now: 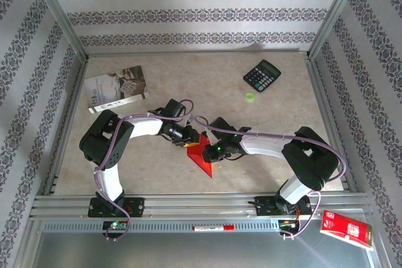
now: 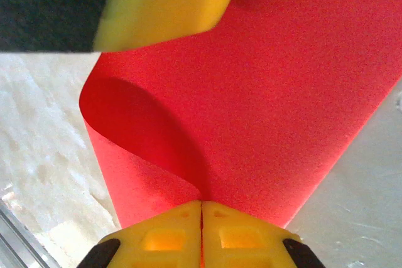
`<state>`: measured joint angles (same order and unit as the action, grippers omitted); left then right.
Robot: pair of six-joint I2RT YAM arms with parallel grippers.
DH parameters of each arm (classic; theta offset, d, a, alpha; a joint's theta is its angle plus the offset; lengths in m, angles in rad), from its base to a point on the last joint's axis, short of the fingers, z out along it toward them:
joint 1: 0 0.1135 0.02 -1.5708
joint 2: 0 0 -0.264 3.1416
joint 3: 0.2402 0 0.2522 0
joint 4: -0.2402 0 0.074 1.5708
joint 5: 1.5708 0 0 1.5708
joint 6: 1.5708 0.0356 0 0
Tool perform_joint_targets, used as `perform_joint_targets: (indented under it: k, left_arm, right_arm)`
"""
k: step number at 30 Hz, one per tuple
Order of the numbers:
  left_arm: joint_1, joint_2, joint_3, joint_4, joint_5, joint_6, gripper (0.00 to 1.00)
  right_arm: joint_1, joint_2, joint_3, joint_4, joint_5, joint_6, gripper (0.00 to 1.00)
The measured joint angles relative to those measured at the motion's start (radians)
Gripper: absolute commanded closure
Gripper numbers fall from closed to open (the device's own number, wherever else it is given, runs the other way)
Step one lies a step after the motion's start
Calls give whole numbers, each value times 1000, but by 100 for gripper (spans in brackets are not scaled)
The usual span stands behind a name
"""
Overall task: Fold a paper plane with a square sheet of paper (pick it up from the middle)
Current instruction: Third fold the triangle at the center of the table.
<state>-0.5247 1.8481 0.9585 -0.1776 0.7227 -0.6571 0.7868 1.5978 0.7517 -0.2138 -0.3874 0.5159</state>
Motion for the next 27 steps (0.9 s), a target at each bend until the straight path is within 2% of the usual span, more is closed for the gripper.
perform_joint_targets:
  k: [27]
  left_arm:
    - [0, 1, 2, -2, 0, 3, 73]
  right_arm:
    - [-13, 13, 5, -44, 4, -35, 93]
